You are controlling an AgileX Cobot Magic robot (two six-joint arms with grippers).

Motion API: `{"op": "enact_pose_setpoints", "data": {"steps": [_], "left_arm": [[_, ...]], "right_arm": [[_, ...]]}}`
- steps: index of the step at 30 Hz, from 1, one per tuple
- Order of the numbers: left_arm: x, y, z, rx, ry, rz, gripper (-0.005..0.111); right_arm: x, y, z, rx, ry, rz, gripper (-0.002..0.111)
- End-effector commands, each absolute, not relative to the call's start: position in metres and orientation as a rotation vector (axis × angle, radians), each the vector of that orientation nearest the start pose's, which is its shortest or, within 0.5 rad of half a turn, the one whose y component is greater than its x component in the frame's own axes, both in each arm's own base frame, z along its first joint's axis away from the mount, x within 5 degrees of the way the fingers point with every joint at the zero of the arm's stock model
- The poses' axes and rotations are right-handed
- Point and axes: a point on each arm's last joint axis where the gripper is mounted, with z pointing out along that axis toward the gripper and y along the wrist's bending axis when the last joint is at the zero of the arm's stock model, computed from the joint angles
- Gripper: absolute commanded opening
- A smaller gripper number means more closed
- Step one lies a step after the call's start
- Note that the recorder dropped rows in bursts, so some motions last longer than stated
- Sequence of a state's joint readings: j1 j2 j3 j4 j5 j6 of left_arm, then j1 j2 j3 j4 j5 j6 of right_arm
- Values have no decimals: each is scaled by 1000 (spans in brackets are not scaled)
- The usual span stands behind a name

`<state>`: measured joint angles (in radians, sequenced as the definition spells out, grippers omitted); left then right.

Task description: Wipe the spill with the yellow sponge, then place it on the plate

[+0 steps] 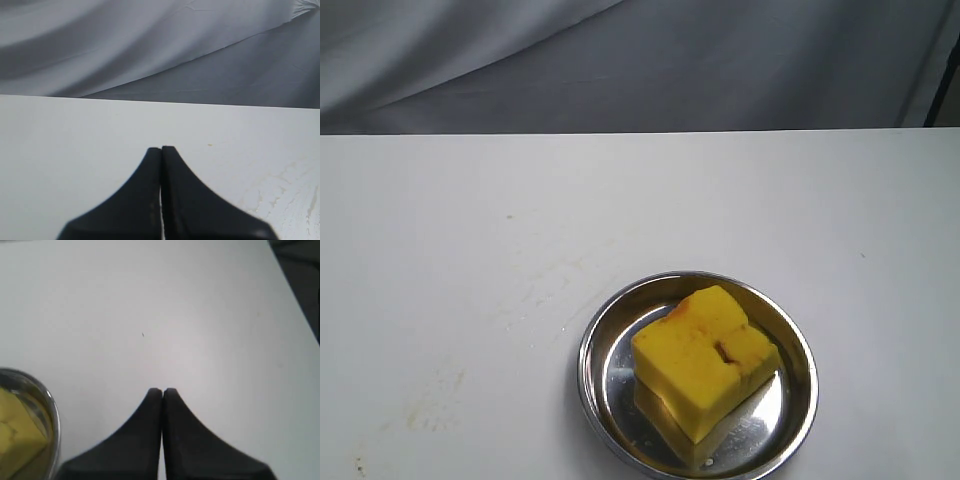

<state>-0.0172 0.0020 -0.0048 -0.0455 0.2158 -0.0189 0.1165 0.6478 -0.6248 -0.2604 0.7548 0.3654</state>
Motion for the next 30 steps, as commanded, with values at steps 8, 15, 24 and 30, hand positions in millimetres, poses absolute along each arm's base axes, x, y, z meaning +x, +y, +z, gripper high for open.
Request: {"op": "enact_pose_setpoints", "data": {"steps": [8, 15, 24, 30], "left_arm": [[56, -2, 194, -40, 1693, -86, 0], [56, -2, 194, -40, 1693, -86, 0], [56, -2, 194, -40, 1693, -86, 0], [56, -2, 194, -40, 1693, -86, 0]], "right_arm": [[42, -15, 289, -8, 1629, -162, 0], [52, 7, 251, -441, 1333, -313, 0], [56, 7, 234, -238, 1432, -70, 0], [57, 3, 221, 62, 1593, 178, 0]]}}
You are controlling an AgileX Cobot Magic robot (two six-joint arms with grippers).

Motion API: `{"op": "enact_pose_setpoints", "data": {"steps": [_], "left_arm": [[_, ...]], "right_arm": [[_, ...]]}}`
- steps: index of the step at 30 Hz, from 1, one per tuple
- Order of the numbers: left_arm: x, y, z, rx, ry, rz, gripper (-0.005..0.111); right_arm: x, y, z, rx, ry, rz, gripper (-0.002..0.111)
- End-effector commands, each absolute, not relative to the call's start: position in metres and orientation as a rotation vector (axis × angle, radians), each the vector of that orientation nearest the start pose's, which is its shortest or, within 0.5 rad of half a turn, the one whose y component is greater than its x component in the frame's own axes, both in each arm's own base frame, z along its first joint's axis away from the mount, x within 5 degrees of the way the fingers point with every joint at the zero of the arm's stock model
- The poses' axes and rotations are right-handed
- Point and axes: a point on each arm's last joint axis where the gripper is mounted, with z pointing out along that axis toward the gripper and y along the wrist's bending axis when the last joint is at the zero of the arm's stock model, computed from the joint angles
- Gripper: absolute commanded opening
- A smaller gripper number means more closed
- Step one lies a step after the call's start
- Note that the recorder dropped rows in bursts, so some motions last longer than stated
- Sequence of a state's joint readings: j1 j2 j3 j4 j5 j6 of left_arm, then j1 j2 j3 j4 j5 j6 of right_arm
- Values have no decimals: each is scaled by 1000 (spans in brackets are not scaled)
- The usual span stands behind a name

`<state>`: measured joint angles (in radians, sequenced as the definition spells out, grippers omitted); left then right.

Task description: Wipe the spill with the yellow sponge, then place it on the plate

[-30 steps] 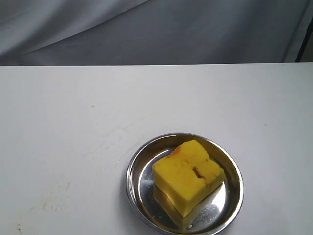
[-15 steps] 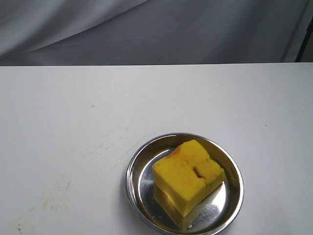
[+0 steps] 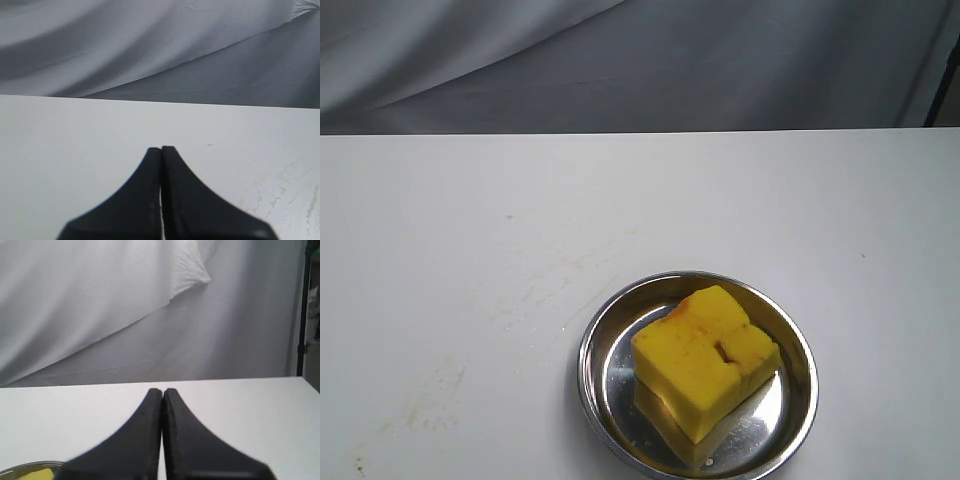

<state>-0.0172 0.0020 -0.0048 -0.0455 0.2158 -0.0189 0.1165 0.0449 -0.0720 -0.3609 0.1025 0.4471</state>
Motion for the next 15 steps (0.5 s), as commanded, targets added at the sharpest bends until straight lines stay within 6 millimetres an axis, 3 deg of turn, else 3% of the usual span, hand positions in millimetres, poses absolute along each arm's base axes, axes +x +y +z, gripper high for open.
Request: {"op": "enact_pose_setpoints", "data": {"steps": [1, 5, 6, 10, 15], "left_arm": [[56, -2, 194, -40, 1693, -86, 0], [56, -2, 194, -40, 1693, -86, 0], [56, -2, 194, -40, 1693, -86, 0], [56, -2, 194, -40, 1693, -86, 0], [56, -2, 194, -40, 1693, -86, 0]], "right_arm": [[57, 3, 221, 60, 1593, 176, 0], [59, 6, 209, 46, 1549, 224, 0], [59, 4, 199, 103, 1660, 222, 0], [59, 3, 196, 85, 1689, 188, 0], [59, 5, 193, 162, 1722, 282, 0]]}}
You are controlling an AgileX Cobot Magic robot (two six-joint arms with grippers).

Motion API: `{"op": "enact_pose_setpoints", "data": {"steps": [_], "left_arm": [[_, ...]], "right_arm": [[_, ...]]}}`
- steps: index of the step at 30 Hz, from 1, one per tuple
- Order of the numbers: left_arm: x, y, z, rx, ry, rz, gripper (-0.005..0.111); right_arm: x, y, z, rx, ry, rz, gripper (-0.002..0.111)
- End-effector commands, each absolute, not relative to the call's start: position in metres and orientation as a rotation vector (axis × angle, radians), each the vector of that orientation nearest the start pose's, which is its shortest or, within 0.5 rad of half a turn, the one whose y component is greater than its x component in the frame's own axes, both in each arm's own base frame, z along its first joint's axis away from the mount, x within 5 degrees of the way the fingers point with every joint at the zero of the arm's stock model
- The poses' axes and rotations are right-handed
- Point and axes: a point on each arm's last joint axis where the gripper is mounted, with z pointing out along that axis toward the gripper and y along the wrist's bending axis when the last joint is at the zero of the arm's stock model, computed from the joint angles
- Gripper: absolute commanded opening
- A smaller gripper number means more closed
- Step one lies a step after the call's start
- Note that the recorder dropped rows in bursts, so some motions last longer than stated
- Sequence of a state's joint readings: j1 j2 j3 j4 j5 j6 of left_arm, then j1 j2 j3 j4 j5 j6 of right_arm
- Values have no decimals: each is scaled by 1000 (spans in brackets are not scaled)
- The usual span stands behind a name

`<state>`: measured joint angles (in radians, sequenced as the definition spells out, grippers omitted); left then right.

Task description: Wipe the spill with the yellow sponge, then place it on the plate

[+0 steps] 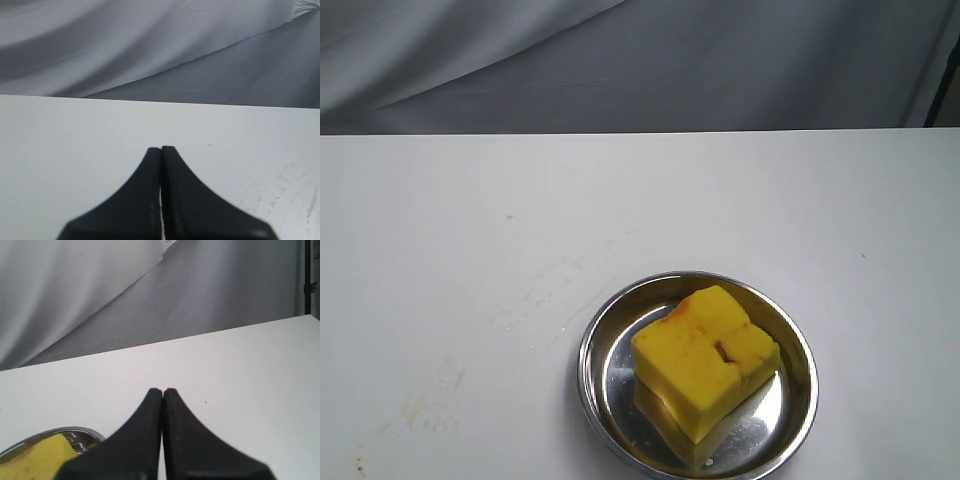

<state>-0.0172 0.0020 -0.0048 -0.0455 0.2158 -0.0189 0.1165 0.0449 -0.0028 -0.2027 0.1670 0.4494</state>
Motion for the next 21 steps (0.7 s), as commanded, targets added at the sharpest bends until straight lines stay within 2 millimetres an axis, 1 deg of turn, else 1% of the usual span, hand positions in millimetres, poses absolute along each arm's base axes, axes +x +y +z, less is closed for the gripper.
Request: {"op": "enact_pose_setpoints", "data": {"steps": [1, 2, 5, 7, 8, 12, 16, 21], "left_arm": [[56, -2, 194, -40, 1693, -86, 0], [56, -2, 194, -40, 1693, -86, 0], [56, -2, 194, -40, 1693, -86, 0], [56, -2, 194, -40, 1693, -86, 0], [56, -2, 194, -40, 1693, -86, 0], [56, -2, 194, -40, 1693, -86, 0], [56, -2, 194, -40, 1693, -86, 0], [56, -2, 194, -40, 1693, -86, 0]], "right_arm": [[58, 5, 193, 128, 1727, 252, 0], [58, 5, 192, 92, 1731, 220, 0], [58, 7, 192, 36, 1732, 213, 0], [58, 9, 193, -62, 1728, 165, 0], [58, 11, 193, -76, 1724, 182, 0], [57, 12, 191, -64, 1749, 210, 0], [56, 13, 187, -13, 1797, 264, 0], [57, 12, 187, 2, 1792, 250, 0]]}}
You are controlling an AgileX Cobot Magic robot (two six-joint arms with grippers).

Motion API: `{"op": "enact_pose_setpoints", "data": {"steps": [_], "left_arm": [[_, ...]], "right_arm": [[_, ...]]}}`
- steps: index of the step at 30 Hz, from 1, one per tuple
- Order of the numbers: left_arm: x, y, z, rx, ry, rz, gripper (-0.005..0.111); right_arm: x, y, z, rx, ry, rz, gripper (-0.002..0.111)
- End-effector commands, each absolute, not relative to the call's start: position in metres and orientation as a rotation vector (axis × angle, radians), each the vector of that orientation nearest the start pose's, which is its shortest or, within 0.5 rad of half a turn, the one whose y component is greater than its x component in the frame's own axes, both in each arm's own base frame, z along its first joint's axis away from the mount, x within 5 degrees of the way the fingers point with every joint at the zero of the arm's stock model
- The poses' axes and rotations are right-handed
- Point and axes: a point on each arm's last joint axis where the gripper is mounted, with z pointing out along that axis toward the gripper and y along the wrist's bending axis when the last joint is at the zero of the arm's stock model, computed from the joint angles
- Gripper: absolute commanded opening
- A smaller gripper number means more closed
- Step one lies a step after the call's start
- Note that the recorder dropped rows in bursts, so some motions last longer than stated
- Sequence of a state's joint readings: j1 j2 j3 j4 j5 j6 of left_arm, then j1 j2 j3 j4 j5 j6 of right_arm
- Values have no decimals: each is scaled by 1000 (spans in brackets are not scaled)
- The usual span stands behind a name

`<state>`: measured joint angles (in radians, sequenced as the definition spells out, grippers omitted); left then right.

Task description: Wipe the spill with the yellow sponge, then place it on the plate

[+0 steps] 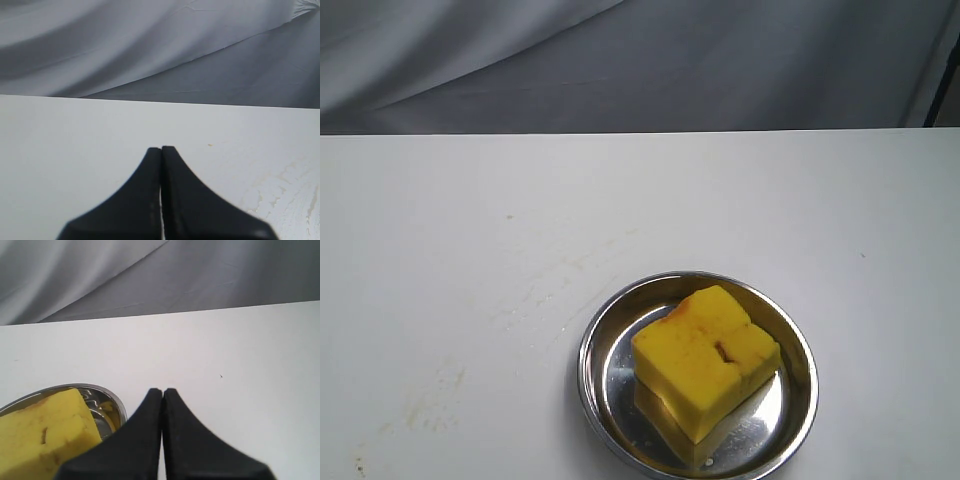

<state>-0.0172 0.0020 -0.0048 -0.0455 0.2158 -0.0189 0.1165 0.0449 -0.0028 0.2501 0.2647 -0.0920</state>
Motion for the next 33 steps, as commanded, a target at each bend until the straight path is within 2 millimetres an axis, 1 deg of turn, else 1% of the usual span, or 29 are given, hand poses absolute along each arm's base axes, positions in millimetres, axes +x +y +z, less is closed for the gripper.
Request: {"op": "enact_pose_setpoints", "data": {"steps": [1, 8, 11, 16, 33], "left_arm": [[56, -2, 194, -40, 1693, -86, 0], [56, -2, 194, -40, 1693, -86, 0], [56, -2, 194, -40, 1693, -86, 0], [56, -2, 194, -40, 1693, -86, 0], [56, -2, 194, -40, 1693, -86, 0]], "right_arm": [[57, 11, 187, 10, 1793, 251, 0], [56, 10, 185, 56, 1812, 266, 0], [55, 10, 181, 19, 1863, 228, 0], [55, 9, 181, -5, 1863, 204, 0], [55, 9, 181, -6, 1859, 206, 0]]}}
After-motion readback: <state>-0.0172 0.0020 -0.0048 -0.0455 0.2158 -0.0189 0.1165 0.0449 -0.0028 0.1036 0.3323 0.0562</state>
